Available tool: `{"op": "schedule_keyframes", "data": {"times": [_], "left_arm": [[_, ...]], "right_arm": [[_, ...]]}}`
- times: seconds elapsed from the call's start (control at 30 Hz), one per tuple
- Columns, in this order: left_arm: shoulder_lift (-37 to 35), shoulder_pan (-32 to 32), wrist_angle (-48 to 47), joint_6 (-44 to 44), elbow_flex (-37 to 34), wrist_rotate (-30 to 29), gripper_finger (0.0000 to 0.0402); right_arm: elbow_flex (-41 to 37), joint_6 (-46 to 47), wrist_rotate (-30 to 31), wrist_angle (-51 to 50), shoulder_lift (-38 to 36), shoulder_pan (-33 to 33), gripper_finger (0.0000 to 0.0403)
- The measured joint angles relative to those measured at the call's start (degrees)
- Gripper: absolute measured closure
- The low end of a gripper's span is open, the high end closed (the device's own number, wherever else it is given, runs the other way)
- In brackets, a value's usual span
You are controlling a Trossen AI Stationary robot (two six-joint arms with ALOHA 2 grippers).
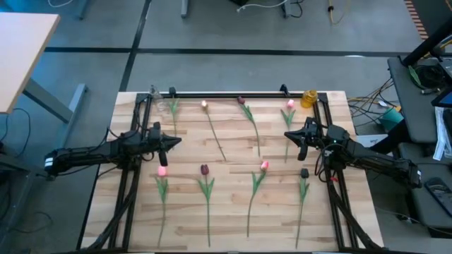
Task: Sort flowers into vase by color
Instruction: Put the top left pink flower into the transparent vase
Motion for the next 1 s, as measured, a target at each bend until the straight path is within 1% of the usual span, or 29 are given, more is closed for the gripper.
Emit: {"op": "schedule_keyframes", "data": {"times": [0.07,0.17,0.23,0.3,0.4,0.5,0.6,0.67,0.77,0.87,1.0], "left_arm": [[0.0,0.0,4.7,-7.1,0.0,-0.4,0.0402],[0.1,0.0,11.2,-16.3,0.1,-4.7,0.0402],[0.5,0.1,16.1,-18.4,0.1,-6.1,0.0402],[1.4,0.2,19.8,-18.5,0.2,-5.8,0.0402],[3.9,0.1,16.9,-21.2,2.7,-5.7,0.0402],[8.8,0.1,7.1,-23.8,8.3,-7.9,0.0402],[16.7,0.1,-4.6,-27.1,15.8,-10.4,0.0402],[22.8,0.1,-8.7,-29.4,20.3,-10.5,0.0402],[32.9,0.1,-8.7,-33.0,25.5,-10.5,0.0402],[43.7,0.1,-6.5,-38.4,30.1,-10.6,0.0402],[58.1,1.0,-6.8,-45.1,37.3,-13.5,0.0402]], "right_arm": [[0.0,0.0,0.0,0.0,0.0,0.0,0.0394],[0.0,0.0,0.0,0.0,0.0,0.0,0.0394],[0.0,0.0,0.0,0.0,0.0,0.0,0.0394],[0.0,0.0,0.0,0.0,0.0,0.0,0.0394],[0.0,0.0,0.0,0.0,0.0,0.0,0.0394],[0.0,0.0,0.0,0.0,0.0,0.0,0.0394],[0.0,0.0,0.0,0.0,0.0,0.0,0.0394],[0.0,0.0,0.0,0.0,0.0,0.0,0.0394],[0.0,0.0,0.0,0.0,0.0,0.0,0.0394],[0.0,0.0,0.0,0.0,0.0,0.0,0.0394],[0.0,0.0,0.0,0.0,0.0,0.0,0.0394]]}}
